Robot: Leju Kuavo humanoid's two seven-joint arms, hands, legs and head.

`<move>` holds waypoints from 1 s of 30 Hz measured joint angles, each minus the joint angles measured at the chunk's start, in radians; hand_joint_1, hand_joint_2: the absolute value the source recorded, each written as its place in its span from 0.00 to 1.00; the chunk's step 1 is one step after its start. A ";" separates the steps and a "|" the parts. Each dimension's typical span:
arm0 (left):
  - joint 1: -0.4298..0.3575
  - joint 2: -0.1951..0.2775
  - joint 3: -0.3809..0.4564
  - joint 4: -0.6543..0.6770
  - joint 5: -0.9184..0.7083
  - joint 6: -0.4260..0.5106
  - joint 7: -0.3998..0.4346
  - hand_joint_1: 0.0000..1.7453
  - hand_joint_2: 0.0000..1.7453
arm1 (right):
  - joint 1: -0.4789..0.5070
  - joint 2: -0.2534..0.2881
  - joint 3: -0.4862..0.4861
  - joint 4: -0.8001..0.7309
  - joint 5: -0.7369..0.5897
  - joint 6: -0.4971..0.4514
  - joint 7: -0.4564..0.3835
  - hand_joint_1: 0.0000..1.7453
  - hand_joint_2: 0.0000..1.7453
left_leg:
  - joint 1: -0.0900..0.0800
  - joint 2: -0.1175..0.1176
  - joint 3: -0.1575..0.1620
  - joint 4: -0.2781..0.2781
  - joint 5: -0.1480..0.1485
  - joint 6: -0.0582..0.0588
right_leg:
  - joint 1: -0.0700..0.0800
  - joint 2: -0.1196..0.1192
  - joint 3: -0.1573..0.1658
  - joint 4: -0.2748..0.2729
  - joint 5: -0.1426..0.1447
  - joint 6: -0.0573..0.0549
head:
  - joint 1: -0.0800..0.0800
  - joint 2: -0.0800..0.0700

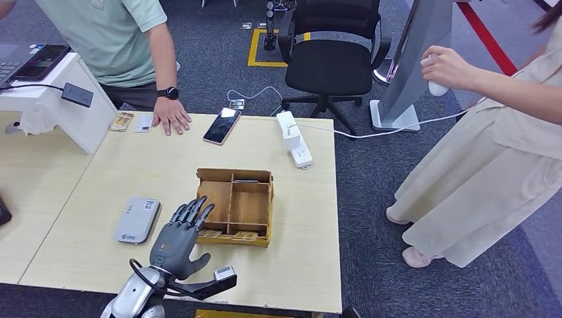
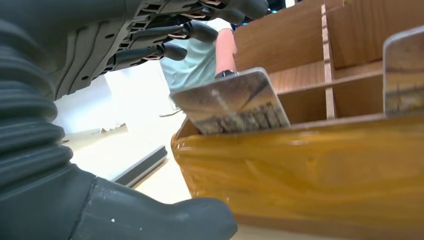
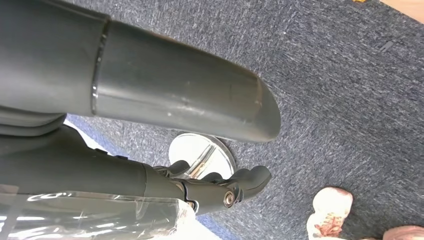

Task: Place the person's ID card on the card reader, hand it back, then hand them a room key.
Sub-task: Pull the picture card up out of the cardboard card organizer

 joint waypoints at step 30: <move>-0.008 -0.016 0.010 -0.008 0.065 -0.042 -0.022 0.00 1.00 | 0.000 0.000 0.017 0.002 0.000 -0.001 0.001 0.00 0.00 | 0.000 0.000 0.000 0.000 0.000 0.000 | 0.000 0.000 0.000 0.000 0.000 0.000 | 0.000 0.000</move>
